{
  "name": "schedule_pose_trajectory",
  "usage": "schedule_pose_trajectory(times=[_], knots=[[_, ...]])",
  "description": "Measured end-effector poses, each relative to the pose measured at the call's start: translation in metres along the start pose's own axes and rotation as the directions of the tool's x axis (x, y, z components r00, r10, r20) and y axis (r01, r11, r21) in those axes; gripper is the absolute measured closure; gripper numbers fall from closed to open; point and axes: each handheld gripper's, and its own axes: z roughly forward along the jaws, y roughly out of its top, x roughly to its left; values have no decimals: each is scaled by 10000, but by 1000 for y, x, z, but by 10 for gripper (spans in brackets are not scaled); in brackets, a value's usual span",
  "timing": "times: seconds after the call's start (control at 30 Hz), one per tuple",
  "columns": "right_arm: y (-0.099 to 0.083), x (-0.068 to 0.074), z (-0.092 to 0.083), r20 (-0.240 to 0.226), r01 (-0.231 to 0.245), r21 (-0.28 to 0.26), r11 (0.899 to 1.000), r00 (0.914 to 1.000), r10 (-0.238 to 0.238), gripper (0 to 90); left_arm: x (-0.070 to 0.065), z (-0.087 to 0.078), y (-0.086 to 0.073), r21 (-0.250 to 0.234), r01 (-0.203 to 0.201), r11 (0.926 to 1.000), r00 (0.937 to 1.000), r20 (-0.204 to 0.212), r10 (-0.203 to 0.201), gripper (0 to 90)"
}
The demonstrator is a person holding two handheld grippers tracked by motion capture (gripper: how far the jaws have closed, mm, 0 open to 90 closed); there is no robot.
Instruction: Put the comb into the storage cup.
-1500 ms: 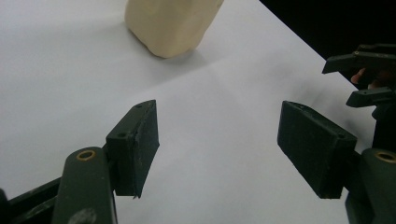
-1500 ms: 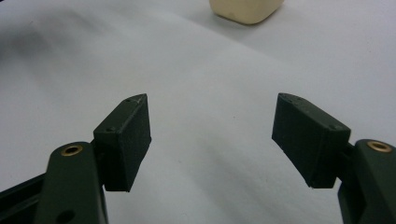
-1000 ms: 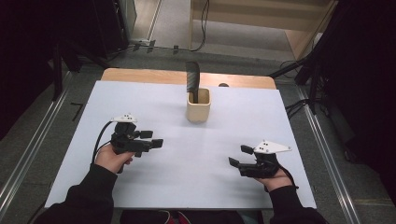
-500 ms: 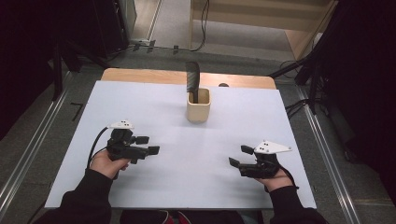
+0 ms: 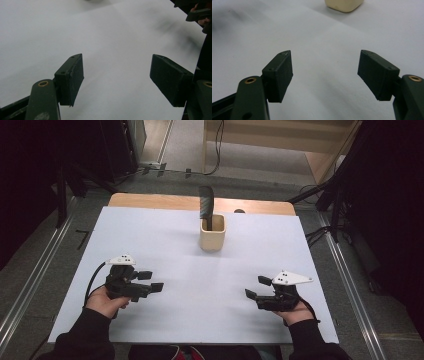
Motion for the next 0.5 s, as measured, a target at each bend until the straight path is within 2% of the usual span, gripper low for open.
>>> schedule_pose_trajectory(times=[0.5], knots=[[-1,-1,1,-4,53,54,10000,10000,-53,262,7,-11,-7,21,66,10000,9997,-227,-66,275]])
